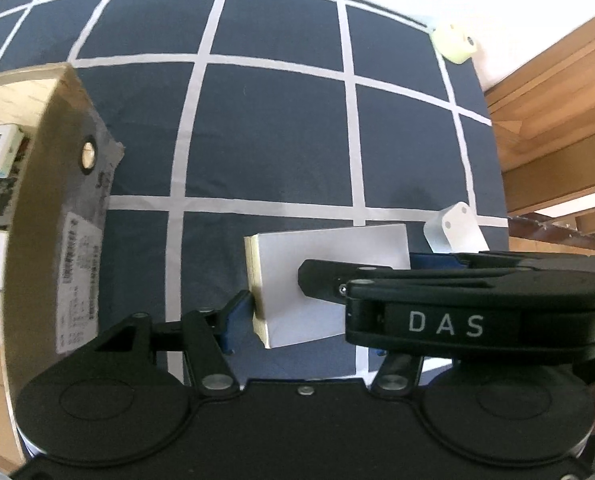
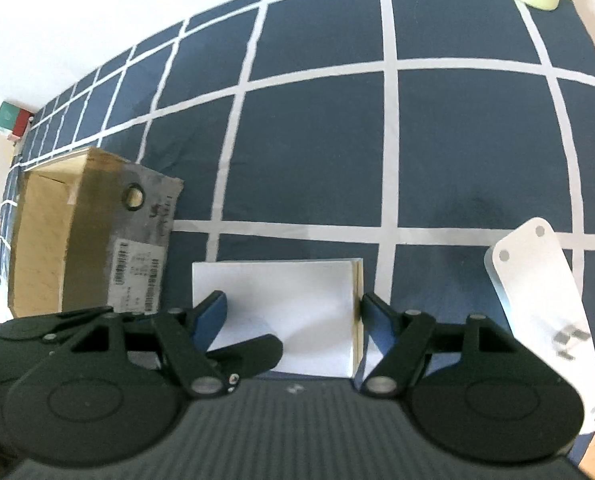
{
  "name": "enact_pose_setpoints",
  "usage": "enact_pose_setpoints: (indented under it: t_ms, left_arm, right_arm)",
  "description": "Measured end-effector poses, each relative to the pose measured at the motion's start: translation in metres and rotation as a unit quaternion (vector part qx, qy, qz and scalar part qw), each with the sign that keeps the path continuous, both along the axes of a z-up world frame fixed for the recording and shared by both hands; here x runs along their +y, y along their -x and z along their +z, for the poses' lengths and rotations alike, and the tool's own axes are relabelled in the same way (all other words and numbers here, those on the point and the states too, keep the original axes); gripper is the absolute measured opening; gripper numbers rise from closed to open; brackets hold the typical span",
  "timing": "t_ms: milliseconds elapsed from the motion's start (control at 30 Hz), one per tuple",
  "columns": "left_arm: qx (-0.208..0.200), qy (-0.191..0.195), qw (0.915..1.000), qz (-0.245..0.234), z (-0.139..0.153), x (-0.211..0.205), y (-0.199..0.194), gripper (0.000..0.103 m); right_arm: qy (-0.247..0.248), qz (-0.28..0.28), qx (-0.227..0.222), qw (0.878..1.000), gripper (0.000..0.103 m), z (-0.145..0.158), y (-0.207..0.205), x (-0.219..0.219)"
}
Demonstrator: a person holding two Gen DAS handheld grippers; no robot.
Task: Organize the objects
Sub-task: 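Lift the white cardboard box with the right gripper and carry it over the box, then lower the white cardboard box into the box onto the remotes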
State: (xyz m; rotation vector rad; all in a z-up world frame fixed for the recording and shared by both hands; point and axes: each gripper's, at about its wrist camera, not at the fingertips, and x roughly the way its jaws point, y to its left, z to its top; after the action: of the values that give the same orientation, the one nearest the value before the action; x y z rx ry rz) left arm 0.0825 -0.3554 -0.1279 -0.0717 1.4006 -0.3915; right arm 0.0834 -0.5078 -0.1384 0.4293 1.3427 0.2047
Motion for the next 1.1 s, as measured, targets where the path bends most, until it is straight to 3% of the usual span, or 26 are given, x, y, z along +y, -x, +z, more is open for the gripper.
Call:
enact_pose_setpoints:
  t_ms: [600, 1100]
  left_arm:
    - [-0.055, -0.002, 0.9985, -0.009, 0.065, 0.061, 0.052, 0.056]
    - [-0.077, -0.009, 0.9965, -0.031, 0.098, 0.145, 0.048, 0.056]
  right_arm:
    - [-0.001, -0.007, -0.055, 0.998, 0.073, 0.064, 0.054, 0.063]
    - [-0.006, -0.026, -0.077, 0.997, 0.073, 0.094, 0.054, 0.149]
